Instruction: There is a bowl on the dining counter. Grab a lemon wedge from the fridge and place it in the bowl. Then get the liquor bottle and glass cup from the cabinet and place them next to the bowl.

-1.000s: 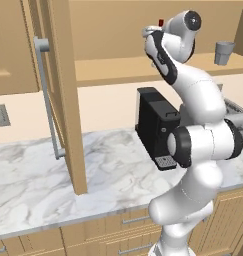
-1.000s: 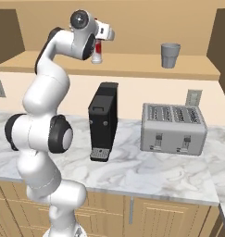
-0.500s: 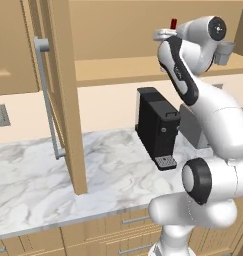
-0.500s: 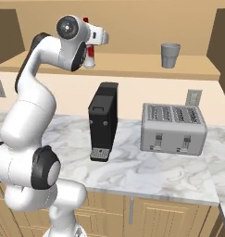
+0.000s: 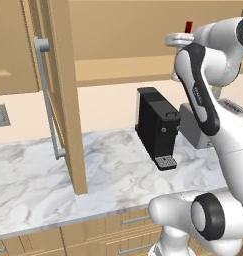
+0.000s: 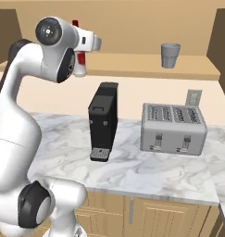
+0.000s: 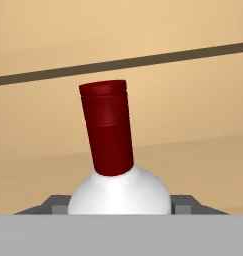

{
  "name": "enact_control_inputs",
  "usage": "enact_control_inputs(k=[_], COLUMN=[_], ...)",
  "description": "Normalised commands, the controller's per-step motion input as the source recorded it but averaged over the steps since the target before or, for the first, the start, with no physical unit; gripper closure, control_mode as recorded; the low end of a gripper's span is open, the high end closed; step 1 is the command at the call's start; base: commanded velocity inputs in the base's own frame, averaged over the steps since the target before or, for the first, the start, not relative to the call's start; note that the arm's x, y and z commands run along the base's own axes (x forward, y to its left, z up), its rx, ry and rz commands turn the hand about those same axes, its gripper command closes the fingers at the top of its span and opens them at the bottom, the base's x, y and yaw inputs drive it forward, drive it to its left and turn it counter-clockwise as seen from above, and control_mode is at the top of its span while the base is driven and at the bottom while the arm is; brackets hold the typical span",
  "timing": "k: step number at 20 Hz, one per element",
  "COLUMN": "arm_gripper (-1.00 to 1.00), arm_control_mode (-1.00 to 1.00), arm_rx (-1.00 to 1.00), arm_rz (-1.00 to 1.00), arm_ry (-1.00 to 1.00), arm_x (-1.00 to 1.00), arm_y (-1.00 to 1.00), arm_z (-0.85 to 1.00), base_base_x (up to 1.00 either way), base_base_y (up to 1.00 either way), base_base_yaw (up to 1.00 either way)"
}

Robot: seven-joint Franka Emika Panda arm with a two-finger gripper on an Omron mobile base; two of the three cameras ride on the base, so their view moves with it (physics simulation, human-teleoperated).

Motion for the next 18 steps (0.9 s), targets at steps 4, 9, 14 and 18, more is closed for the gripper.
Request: enact_control_inputs(k=[4, 9, 14, 18], arm_gripper=[1.0, 1.0, 1.0, 1.0], arm_control_mode=[-1.0, -1.0, -1.0, -1.0], arm_rx=[0.0, 0.0, 0.0, -0.02], arm_rz=[0.0, 0.0, 0.0, 0.0], arm_ry=[0.05, 0.01, 0.06, 0.11], arm_x=[-1.0, -1.0, -0.61, -0.07], arm_y=[0.01, 0.18, 0.25, 0.19], arm_z=[-0.22, -0.22, -0.34, -0.26], base_base_x=[0.0, 0.0, 0.0, 0.0], base_base_y=[0.0, 0.0, 0.0, 0.0], base_base_yaw=[0.0, 0.0, 0.0, 0.0])
